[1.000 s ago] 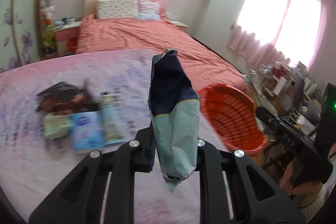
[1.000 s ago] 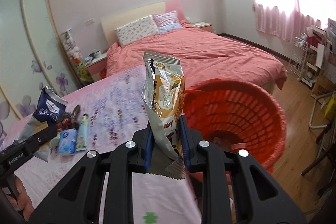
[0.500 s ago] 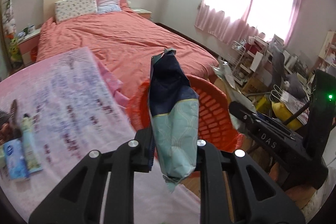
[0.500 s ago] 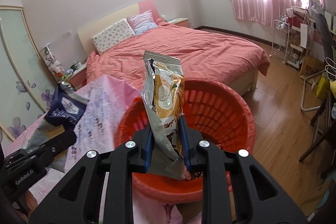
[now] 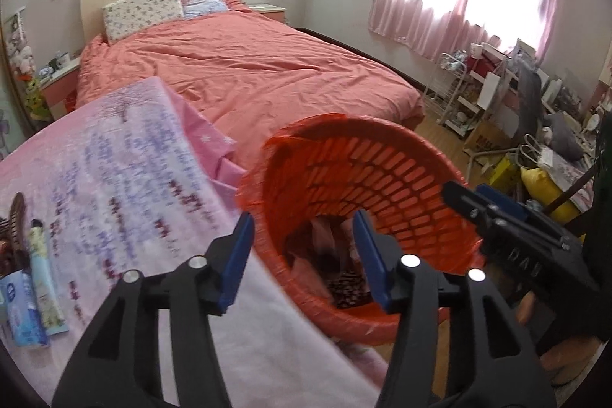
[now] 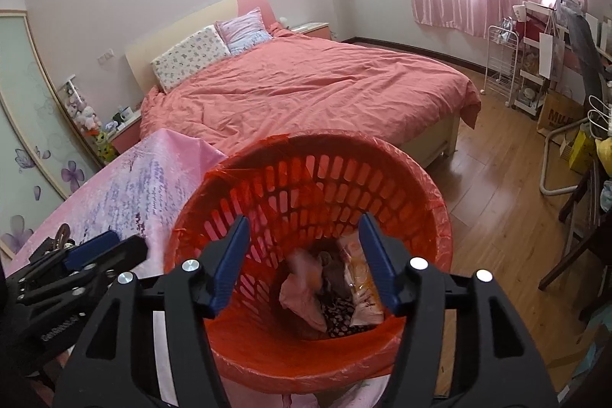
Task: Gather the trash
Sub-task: 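Return both tools to the bed toward the remaining items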
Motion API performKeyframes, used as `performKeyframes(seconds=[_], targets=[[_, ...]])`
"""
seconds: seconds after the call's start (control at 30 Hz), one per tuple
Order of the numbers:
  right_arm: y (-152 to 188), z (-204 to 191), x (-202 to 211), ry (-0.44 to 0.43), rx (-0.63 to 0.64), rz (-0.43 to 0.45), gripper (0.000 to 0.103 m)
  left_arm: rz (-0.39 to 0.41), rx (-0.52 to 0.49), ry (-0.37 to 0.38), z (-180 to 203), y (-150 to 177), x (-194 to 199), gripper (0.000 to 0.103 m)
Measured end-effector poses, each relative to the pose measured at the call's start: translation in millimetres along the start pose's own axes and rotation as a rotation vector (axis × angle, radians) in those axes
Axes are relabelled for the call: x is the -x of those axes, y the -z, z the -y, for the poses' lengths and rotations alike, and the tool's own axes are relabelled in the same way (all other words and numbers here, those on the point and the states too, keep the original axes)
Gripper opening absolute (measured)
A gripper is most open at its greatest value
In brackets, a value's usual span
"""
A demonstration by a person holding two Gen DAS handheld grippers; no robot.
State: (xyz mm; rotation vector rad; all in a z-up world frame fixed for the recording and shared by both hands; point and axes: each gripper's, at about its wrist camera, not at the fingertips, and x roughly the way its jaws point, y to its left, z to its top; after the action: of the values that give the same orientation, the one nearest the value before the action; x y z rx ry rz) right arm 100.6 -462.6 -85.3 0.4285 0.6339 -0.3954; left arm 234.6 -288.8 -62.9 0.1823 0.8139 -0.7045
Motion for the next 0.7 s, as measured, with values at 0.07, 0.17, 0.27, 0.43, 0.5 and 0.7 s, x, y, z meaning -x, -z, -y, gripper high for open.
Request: performKeyframes(seconds=[0.07, 0.17, 0.27, 0.43, 0.5, 0.7], targets=[[1, -3, 2, -0.003, 0.001, -0.005, 0.060, 0.009, 0.000, -0.033, -11, 7, 9, 0.058], [4, -13, 4, -0.001, 0.027, -0.005, 0.060, 0.024, 0.013, -0.078, -32, 16, 26, 0.062], [9, -31, 8, -0.006, 0.068, -0.007, 0.060, 0.038, 0.044, -0.142, -64, 28, 45, 0.064], [19, -60, 10, -0.037, 0.116, -0.023, 0.060, 0.037, 0.130, -0.232, -122, 46, 72, 0.065], [27, -77, 11, -0.055, 0.147, -0.035, 0.060, 0.040, 0.175, -0.280, -150, 56, 86, 0.065], [47, -125, 9, -0.099, 0.241, -0.068, 0.060, 0.037, 0.314, -0.413, -229, 83, 118, 0.065]])
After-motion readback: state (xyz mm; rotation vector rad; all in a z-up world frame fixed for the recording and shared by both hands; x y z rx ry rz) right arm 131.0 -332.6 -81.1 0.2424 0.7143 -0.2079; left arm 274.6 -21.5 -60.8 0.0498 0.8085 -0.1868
